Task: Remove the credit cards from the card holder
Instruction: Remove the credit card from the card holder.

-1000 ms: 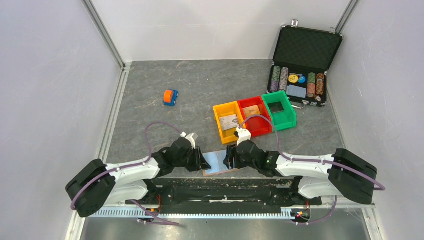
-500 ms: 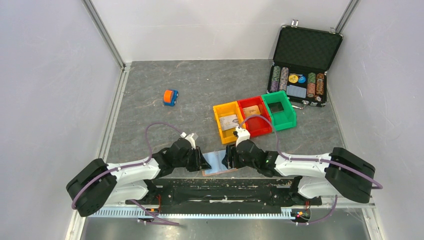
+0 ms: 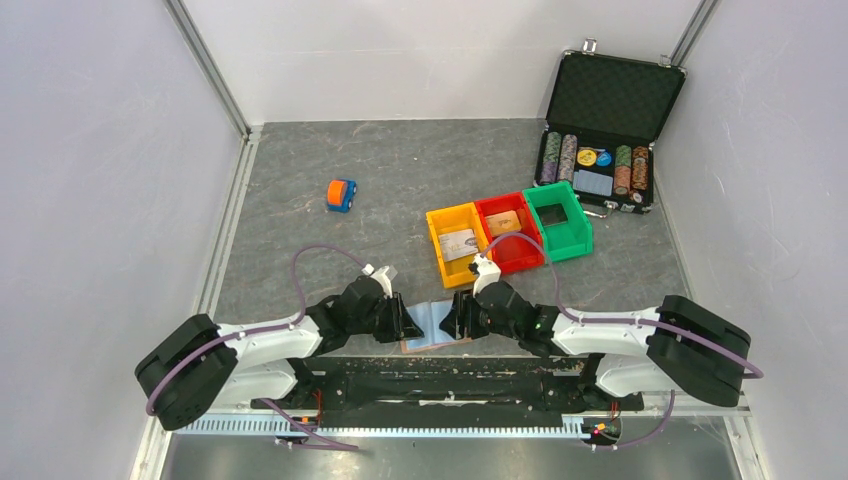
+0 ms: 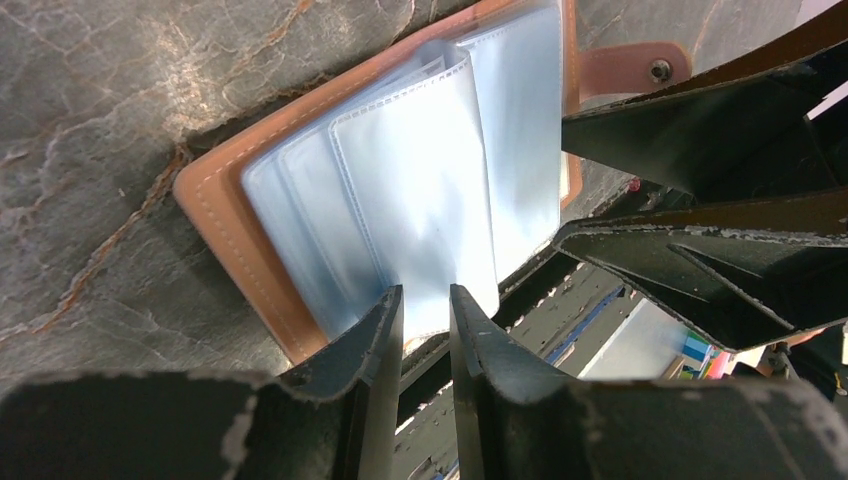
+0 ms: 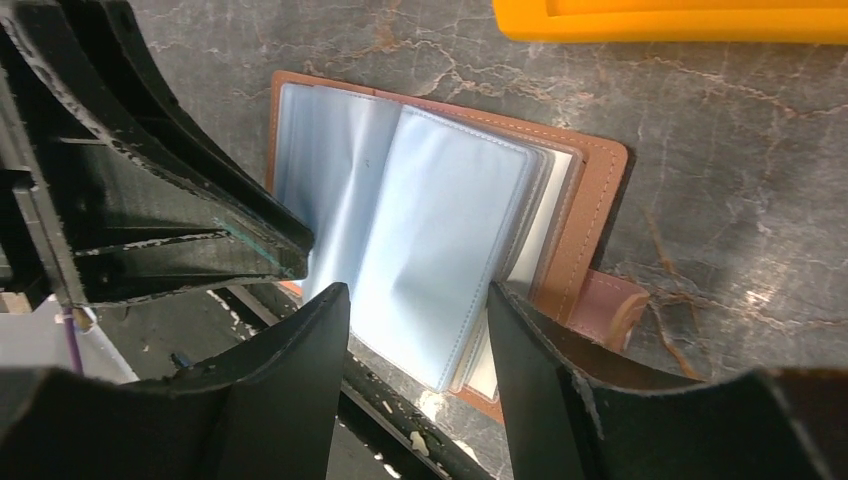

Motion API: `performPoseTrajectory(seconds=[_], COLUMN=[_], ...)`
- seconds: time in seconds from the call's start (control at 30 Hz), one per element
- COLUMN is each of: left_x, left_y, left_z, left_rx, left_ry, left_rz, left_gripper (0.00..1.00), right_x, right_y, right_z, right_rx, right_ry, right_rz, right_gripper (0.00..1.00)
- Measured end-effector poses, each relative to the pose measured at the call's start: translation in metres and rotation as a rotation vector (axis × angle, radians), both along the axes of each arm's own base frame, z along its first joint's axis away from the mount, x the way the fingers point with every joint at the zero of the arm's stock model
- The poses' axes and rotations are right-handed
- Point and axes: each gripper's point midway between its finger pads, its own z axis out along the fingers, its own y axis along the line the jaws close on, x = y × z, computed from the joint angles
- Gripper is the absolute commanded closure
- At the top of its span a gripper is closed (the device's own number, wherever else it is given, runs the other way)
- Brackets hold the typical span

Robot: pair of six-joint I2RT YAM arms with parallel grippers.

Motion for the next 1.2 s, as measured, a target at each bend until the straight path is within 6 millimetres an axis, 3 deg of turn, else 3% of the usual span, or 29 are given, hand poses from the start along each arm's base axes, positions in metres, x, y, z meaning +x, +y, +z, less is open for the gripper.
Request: performPoseTrajectory(seconds=[0.77, 0.93, 1.2], left_x=[0.0, -0.002, -0.002], left_y=[0.0, 0.002, 0.006], left_z=[0.001, 0.003, 0.012], left_rx=[-0.005, -0.007, -0.014], left_ry=[-0.002, -0.006, -0.026], left_rz=[-0.002, 0.0, 0.012], left_gripper=[0.68, 0.64, 0.57], right_x=[0.0, -0.003, -0.007], right_y=[0.013, 0.022, 0.028], right_z=[0.029, 0.039, 0.041], right_rx=[0.116, 0.167, 0.2], right_ry=[-0.043, -0.047, -0.037], right_rz=[0.032, 0.063, 0.09], right_gripper=[0.55, 0.64, 0.65])
